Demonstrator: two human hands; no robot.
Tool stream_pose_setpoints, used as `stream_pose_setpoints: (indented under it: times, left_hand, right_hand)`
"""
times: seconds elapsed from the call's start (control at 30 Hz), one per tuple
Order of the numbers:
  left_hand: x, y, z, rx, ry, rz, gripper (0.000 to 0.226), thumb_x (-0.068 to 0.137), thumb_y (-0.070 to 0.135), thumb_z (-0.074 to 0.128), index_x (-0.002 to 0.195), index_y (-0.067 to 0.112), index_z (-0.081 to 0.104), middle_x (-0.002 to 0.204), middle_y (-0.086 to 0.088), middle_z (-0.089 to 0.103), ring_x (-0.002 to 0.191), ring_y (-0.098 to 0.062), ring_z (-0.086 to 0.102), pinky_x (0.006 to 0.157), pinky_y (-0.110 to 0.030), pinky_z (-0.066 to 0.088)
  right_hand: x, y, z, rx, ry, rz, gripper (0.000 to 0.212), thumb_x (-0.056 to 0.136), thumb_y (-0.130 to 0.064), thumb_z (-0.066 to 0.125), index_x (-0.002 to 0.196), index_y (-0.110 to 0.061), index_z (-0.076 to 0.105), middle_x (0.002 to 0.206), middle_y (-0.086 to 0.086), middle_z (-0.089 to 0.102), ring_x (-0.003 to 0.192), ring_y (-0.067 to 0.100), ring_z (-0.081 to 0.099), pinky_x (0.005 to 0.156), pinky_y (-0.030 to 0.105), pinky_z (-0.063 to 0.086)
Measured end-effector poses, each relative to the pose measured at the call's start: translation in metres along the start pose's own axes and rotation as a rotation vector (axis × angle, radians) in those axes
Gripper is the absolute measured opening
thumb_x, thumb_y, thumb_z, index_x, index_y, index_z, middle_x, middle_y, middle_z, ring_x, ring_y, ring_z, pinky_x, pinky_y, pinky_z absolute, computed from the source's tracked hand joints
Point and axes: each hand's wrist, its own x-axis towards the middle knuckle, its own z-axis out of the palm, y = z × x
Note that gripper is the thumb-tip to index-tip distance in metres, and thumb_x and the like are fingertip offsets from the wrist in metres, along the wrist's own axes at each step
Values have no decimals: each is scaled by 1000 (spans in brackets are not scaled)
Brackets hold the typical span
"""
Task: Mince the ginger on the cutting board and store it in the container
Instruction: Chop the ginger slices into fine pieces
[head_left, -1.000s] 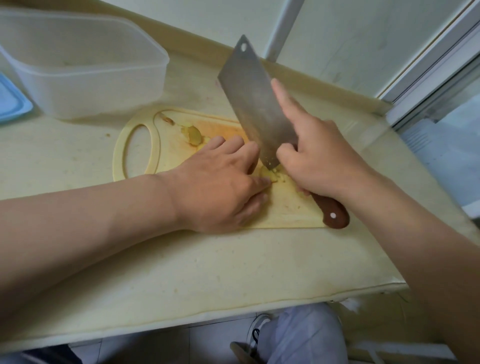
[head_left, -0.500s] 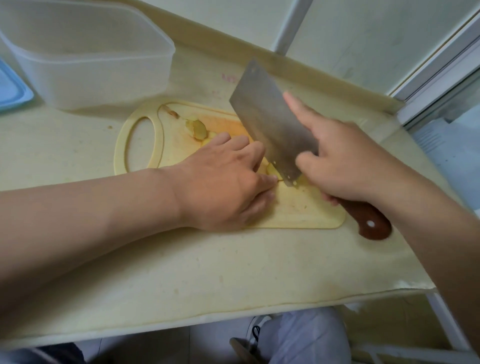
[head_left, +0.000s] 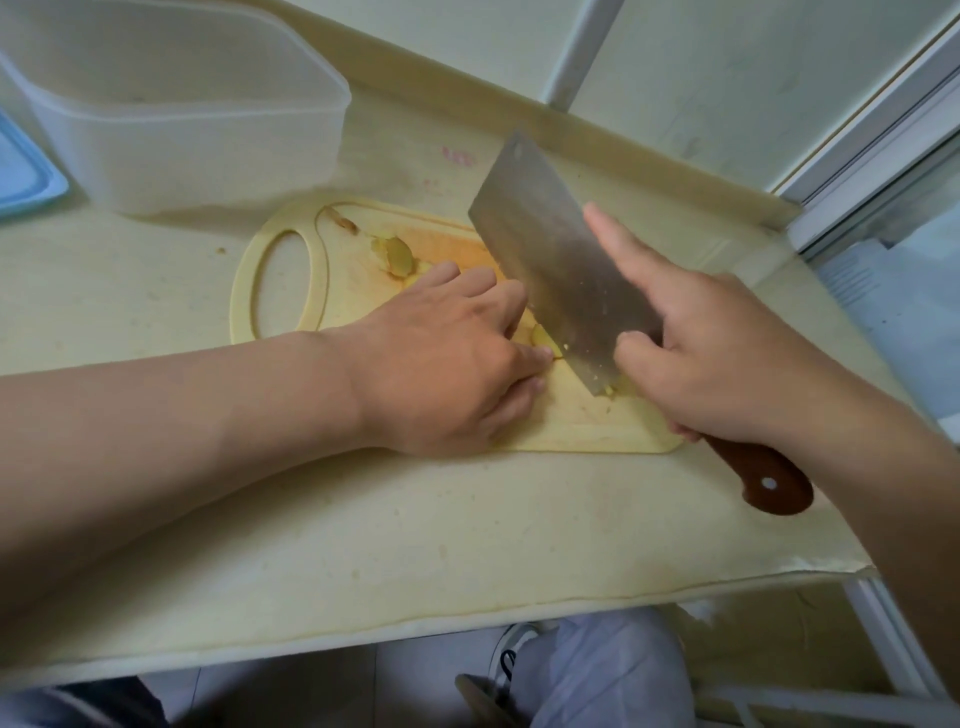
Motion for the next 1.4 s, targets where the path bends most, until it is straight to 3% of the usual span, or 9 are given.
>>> stream_pose_setpoints:
  times: [0.2, 0.37, 0.5, 0.63, 0.83, 0.97, 1.1, 1.27, 1.4]
  left_hand:
    - [0, 0, 0, -4, 12, 8, 60, 97, 48, 24, 113, 21, 75, 84, -8, 50, 72, -28, 46, 68, -34, 26]
    - [0, 0, -1, 10, 24, 5, 60, 97, 48, 22, 113, 23, 74, 84, -8, 51, 72, -26, 43, 68, -34, 24]
    - [0, 1, -1, 10, 16, -1, 60, 97, 47, 20, 114, 25, 73, 86, -8, 51, 74, -23, 35, 69, -35, 24]
    - [0, -1, 0, 11, 13, -2, 59, 97, 47, 21, 114, 25, 73, 87, -7, 51, 74, -22, 32, 69, -34, 24]
    - [0, 0, -1, -10, 4, -5, 60, 97, 48, 22, 114, 23, 74, 86, -8, 50, 73, -25, 40, 69, -36, 29]
    - [1, -1, -1, -21, -6, 1, 60, 97, 48, 23, 116, 21, 73, 85, -7, 49, 73, -23, 35, 68, -35, 27]
    - [0, 0, -2, -20, -10, -3, 59, 97, 47, 23, 117, 22, 73, 85, -8, 51, 72, -24, 37, 68, -36, 32]
    - [0, 0, -1, 4, -13, -8, 60, 98, 47, 20, 117, 25, 73, 86, -7, 51, 74, -26, 44, 69, -36, 32]
    - [0, -1, 0, -4, 1, 7, 59, 98, 47, 23, 117, 24, 73, 85, -7, 50, 73, -24, 38, 68, -34, 26]
  right_hand:
    - [42, -21, 1, -40, 27, -70, 93, 89, -7, 46, 162, -52, 9, 64, 4, 63, 38, 19, 62, 50, 42, 61]
    - [31, -7, 16, 42, 196, -88, 93, 89, -9, 49, 163, -50, 8, 59, 10, 64, 47, 19, 63, 60, 43, 60]
    - [5, 12, 24, 132, 266, -77, 94, 94, -7, 51, 158, -60, 6, 57, 19, 62, 47, 30, 61, 54, 47, 57]
    - [-3, 13, 19, 146, 207, -69, 95, 95, -7, 52, 153, -68, 7, 66, 24, 65, 50, 35, 61, 53, 47, 56]
    - [28, -2, -1, 17, -3, -70, 96, 90, -6, 49, 158, -60, 10, 53, 4, 65, 38, 21, 63, 46, 30, 57]
    - [47, -17, 1, 45, 16, -81, 94, 89, -4, 47, 161, -53, 12, 56, -3, 61, 37, 20, 62, 47, 38, 59]
    - [34, -7, 7, 71, 83, -85, 94, 89, -7, 48, 160, -56, 10, 51, -4, 64, 39, 20, 62, 48, 31, 57]
    - [-3, 9, 6, 73, 99, -44, 92, 94, -9, 49, 155, -65, 8, 55, 13, 64, 45, 25, 61, 54, 43, 57]
    - [-2, 11, 6, 35, 82, -99, 92, 93, -8, 49, 156, -64, 10, 55, 10, 63, 45, 22, 60, 57, 40, 55]
